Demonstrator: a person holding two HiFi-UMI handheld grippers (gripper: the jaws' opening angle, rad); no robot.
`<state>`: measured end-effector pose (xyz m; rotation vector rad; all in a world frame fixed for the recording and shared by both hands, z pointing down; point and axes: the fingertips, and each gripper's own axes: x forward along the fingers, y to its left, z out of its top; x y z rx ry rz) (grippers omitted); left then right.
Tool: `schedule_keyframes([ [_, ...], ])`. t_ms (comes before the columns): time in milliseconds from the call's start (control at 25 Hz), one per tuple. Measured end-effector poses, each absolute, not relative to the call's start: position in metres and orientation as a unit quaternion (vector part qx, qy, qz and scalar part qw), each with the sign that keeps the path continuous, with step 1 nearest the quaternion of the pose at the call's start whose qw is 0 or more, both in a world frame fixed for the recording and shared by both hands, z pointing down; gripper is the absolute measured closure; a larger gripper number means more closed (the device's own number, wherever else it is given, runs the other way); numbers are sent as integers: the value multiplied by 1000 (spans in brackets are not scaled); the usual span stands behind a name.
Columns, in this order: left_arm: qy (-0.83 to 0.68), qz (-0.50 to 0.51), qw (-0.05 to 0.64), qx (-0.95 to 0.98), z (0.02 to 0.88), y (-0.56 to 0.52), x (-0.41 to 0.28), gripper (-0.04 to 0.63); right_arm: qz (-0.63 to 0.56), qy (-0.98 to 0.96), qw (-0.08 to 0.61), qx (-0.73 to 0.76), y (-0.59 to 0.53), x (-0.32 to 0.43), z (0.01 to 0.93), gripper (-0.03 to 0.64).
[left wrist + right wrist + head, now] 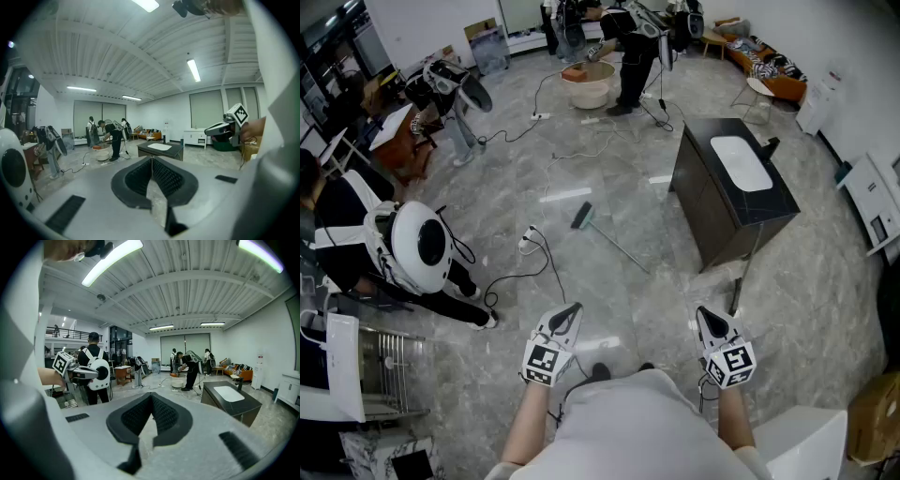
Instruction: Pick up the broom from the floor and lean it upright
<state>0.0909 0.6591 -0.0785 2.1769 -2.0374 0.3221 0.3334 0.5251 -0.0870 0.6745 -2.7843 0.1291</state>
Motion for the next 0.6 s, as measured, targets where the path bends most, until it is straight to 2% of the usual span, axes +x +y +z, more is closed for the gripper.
schedule_keyframes([
  [600, -662, 106, 84, 737, -64, 682, 65, 584, 47, -959, 146, 239, 547, 299, -88, 618],
])
